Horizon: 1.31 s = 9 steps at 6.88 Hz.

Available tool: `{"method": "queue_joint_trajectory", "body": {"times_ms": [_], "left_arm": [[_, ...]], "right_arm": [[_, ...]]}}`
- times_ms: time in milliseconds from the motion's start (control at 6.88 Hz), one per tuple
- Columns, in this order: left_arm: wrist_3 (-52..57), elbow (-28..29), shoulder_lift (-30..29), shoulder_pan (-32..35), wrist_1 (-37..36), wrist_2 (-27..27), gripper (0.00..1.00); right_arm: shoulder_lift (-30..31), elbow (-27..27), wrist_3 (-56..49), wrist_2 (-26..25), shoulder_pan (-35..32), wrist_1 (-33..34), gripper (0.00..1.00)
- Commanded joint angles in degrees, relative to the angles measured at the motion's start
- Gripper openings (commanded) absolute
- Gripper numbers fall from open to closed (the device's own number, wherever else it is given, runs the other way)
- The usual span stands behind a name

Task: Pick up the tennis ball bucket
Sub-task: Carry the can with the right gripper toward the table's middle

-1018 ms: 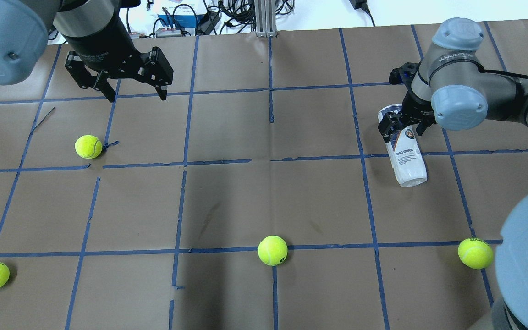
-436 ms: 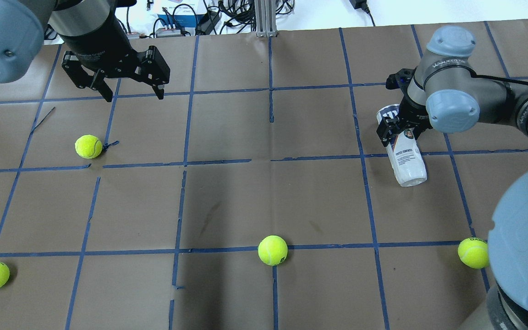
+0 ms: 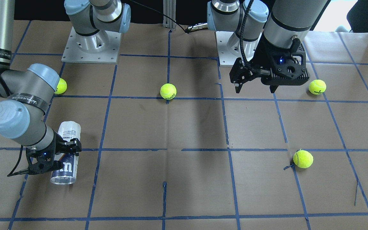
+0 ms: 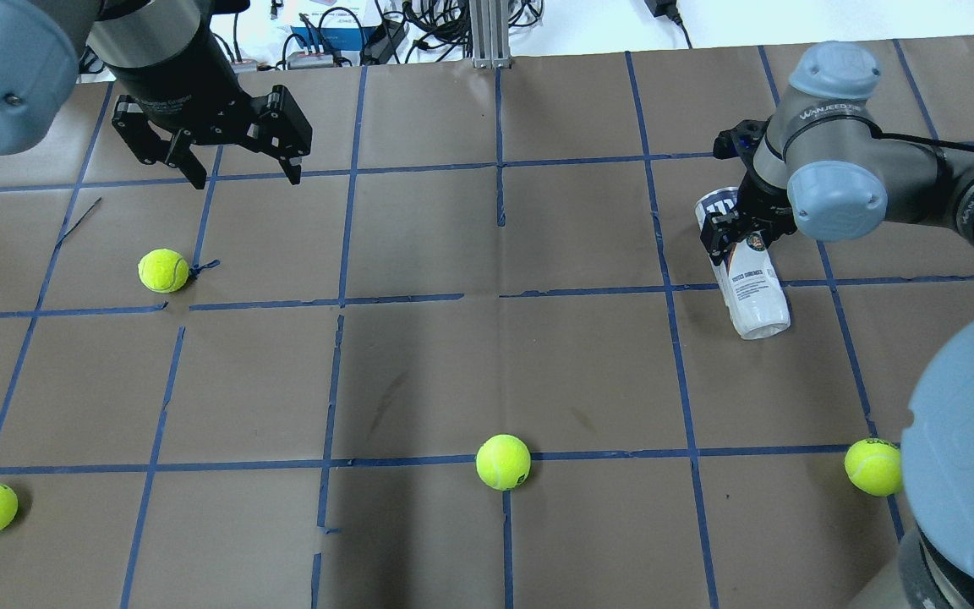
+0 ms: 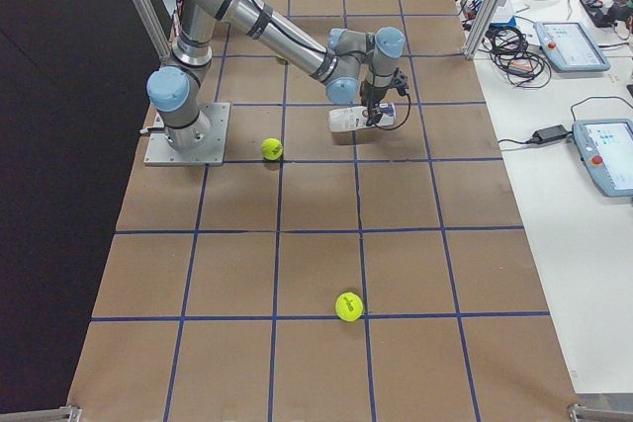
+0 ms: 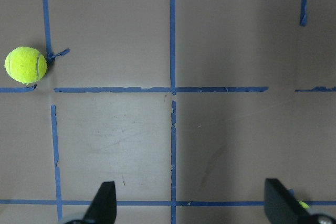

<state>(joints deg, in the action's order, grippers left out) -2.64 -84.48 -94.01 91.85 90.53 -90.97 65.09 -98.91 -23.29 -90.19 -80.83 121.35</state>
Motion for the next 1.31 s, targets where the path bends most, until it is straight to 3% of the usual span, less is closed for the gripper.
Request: {"method": "queue_joint_trajectory", "body": {"times_ms": [0,291,727,1018,1164], "left_arm": [[0.0,-0.07,0.06,0.0,0.0,0.0,1.0],[0.0,-0.16,0.14,0.0,0.0,0.0,1.0],[0.0,-0.25,0.14,0.0,-0.09,0.0,1.0],[0.0,-0.25,0.23,0.0,-0.09,0.0,1.0],[0.0,-0.34,0.23,0.0,0.0,0.0,1.0]], "right_arm": [[0.21,6.06,-9.34,-0.25,-6.48,0.02,0.74],[-0.92,12.48,-16.85,-0.25,-15.2,0.11,0.73],[-8.38,16.01,-30.8,-0.25,-24.43,10.63,0.73],[-11.46,20.75,-47.91,-0.68,-27.09,10.92,0.73],[-12.61,20.95,-49.3,-0.69,-28.14,11.62,0.73]]}}
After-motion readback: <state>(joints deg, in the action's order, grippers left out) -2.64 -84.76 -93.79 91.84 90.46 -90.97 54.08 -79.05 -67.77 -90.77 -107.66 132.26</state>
